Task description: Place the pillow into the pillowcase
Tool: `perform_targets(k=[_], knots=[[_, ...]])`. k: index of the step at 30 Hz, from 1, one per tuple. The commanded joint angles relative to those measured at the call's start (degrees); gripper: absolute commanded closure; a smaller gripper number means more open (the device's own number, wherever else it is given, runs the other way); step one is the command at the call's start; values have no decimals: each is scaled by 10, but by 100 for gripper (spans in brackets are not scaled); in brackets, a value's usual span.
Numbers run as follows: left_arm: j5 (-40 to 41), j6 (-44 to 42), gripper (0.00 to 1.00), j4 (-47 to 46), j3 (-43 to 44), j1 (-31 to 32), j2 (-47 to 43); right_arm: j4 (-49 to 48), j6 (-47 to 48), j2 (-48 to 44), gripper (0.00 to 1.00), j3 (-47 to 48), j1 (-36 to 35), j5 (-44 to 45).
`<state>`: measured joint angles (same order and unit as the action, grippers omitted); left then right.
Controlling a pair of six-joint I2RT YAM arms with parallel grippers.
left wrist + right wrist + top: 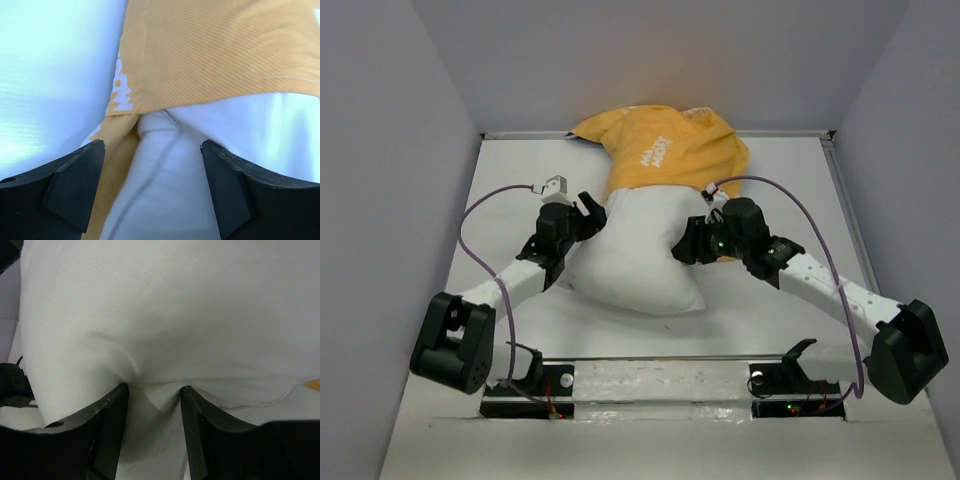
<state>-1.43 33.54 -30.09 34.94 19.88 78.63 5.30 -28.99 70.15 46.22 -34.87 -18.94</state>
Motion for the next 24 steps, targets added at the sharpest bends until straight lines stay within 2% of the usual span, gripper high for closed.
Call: perform_targets(k=[1,2,4,7,9,10,15,16,17,22,24], knots=[[33,-4,10,25,-21,19,-124,26,51,-27,46,77,14,54],[48,-10,10,61,-6,29,-170,37,62,-35,40,86,23,43],[108,-41,10,106,21,46,-218,55,81,-49,36,101,50,27],[186,-68,11,178,79,104,-247,74,97,-64,31,113,78,32],[227,-87,11,219,120,146,-237,74,98,-71,32,103,96,57],[238,-92,11,231,132,192,-213,75,100,-69,33,100,105,67],[281,-137,10,330,242,307,-82,73,124,15,34,109,147,173],[309,-146,9,340,258,324,-58,71,132,31,34,116,147,231],[321,-154,6,363,295,348,-14,72,138,48,33,122,153,252],[355,-206,2,426,394,366,101,45,184,155,16,146,173,247],[358,-215,2,435,407,368,134,37,191,196,14,160,189,256]])
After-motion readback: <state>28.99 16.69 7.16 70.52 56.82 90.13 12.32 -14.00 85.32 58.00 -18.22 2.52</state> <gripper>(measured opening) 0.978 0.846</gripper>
